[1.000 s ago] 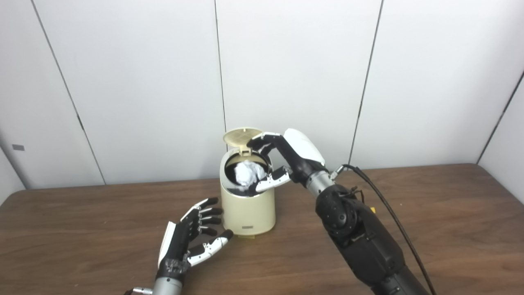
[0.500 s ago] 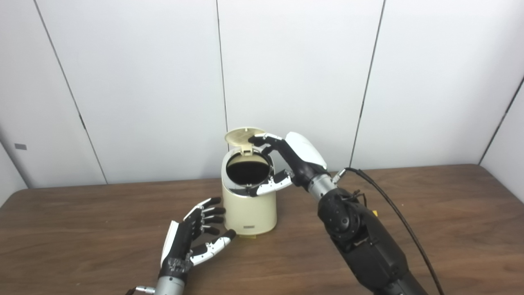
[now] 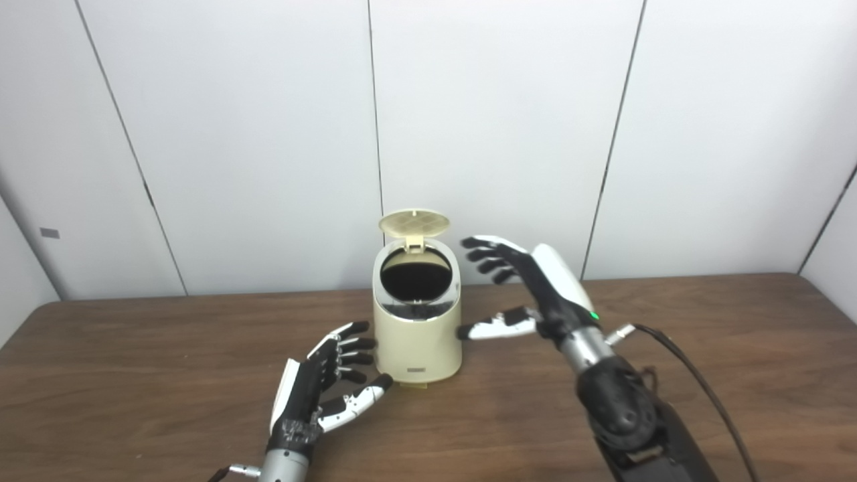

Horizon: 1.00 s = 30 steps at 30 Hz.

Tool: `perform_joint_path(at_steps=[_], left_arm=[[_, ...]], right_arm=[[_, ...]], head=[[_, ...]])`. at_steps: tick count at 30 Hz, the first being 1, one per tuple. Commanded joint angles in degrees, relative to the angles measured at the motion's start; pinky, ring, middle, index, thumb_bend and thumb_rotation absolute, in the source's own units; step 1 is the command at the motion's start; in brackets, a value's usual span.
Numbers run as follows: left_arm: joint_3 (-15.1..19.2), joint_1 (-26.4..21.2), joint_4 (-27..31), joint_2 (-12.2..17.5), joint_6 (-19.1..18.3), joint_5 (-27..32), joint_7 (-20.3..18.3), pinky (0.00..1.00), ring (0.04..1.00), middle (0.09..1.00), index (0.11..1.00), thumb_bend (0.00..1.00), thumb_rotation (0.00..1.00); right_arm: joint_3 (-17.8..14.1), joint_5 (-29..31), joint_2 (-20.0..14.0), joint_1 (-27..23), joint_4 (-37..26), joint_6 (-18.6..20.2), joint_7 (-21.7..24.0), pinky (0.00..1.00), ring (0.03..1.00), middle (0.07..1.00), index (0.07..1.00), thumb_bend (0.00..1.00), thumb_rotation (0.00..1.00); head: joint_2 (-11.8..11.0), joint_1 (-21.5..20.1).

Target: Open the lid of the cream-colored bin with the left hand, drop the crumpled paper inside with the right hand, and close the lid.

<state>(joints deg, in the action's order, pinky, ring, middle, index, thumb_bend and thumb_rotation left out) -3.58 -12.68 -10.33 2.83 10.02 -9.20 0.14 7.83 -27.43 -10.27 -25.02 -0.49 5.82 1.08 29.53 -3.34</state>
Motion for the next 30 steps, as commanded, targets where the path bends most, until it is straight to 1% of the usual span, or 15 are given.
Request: perform_joint_path(at_steps=[1,5,10,12,13,15,17,19,21,22,24,26,28,30], left_arm=[[0.18,-0.26,0.74,0.13,0.42,0.38,0.18,0.58,0.691,0.737,0.838,0.62,0.09],[0.36,-0.28,0.69,0.04,0.38,0.57,0.25,0.58,0.69,0.737,0.839,0.63,0.09],[0.42,-0.3,0.96,0.06,-0.01,0.33,0.38,0.57,0.687,0.738,0.839,0.63,0.1],[0.47,-0.32,1.19,0.09,-0.14,0.25,0.46,0.58,0.694,0.744,0.84,0.63,0.1],[0.65,-0.49,1.19,0.18,0.47,0.13,0.77,0.58,0.695,0.745,0.841,0.63,0.11],[1.13,-0.82,1.15,0.22,1.74,0.61,1.13,0.59,0.697,0.746,0.848,0.64,0.15],[1.93,-1.49,1.84,0.23,2.15,1.23,1.45,0.61,0.715,0.769,0.856,0.65,0.15],[2.39,-2.82,3.16,0.7,1.89,-0.12,2.08,0.61,0.728,0.792,0.858,0.67,0.19],[2.32,-4.42,3.83,1.59,1.92,-2.24,2.64,0.61,0.739,0.817,0.855,0.7,0.24],[2.11,-5.43,4.17,2.25,1.66,-3.72,2.87,0.64,0.76,0.839,0.862,0.71,0.3],[1.83,-7.27,4.83,3.12,0.56,-6.09,3.27,0.68,0.791,0.87,0.872,0.71,0.35],[1.84,-9.47,5.46,3.54,-1.41,-6.99,3.07,0.72,0.848,0.911,0.892,0.76,0.38],[1.8,-11.54,5.84,3.83,-3.04,-6.62,2.29,0.76,0.897,0.941,0.918,0.79,0.41],[1.7,-13.12,5.85,3.98,-3.76,-5.93,1.66,0.77,0.932,0.969,0.945,0.8,0.4]], right_arm=[[-1.35,1.97,-0.74,-1.16,-3.29,-2.44,-0.38,0.57,0.712,0.777,0.792,0.83,0.14],[-2.72,5.01,-1.89,1.24,-4.55,-3.49,0.19,0.56,0.722,0.804,0.81,0.83,0.16],[-3.87,7.55,-2.22,3.92,-4.26,-3.77,0.39,0.58,0.729,0.803,0.807,0.88,0.16],[-3.85,7.74,-2.55,4.59,-4.09,-3.98,0.53,0.58,0.723,0.801,0.806,0.88,0.17],[-3.68,7.31,-2.73,5.06,-3.81,-4.2,0.35,0.58,0.72,0.801,0.808,0.87,0.18],[-3.43,6.73,-2.92,5.71,-3.28,-4.45,0.08,0.56,0.701,0.795,0.804,0.87,0.19],[-3.25,6.34,-2.99,6.21,-2.48,-4.75,-0.17,0.56,0.69,0.798,0.807,0.88,0.21],[-3.28,6.7,-2.89,6.64,-1.82,-5.25,-0.2,0.56,0.692,0.805,0.807,0.87,0.18],[-3.28,7.03,-2.86,6.94,-1.44,-5.64,-0.08,0.57,0.694,0.81,0.807,0.87,0.18],[-3.19,6.98,-2.93,7.07,-1.24,-5.78,0.02,0.57,0.694,0.812,0.808,0.87,0.2],[-3.02,6.79,-3.05,7.2,-0.81,-5.95,0.16,0.58,0.694,0.811,0.811,0.87,0.22],[-2.81,6.7,-3.17,7.32,-0.42,-5.89,0.44,0.58,0.707,0.814,0.821,0.87,0.22],[-2.66,6.78,-3.28,7.37,-0.02,-5.79,0.76,0.59,0.711,0.817,0.828,0.87,0.22],[-2.46,6.46,-3.36,7.37,0.17,-5.71,0.81,0.59,0.71,0.816,0.828,0.88,0.23]], head=[[0.05,0.05],[0.06,0.51],[-0.16,1.54],[-0.25,2.0],[-0.35,2.4],[-0.47,2.77],[-0.77,3.41],[-0.97,3.85],[-1.15,4.21],[-1.26,4.31],[-1.35,4.37],[-1.43,4.36],[-1.51,4.3],[-1.53,4.28]])
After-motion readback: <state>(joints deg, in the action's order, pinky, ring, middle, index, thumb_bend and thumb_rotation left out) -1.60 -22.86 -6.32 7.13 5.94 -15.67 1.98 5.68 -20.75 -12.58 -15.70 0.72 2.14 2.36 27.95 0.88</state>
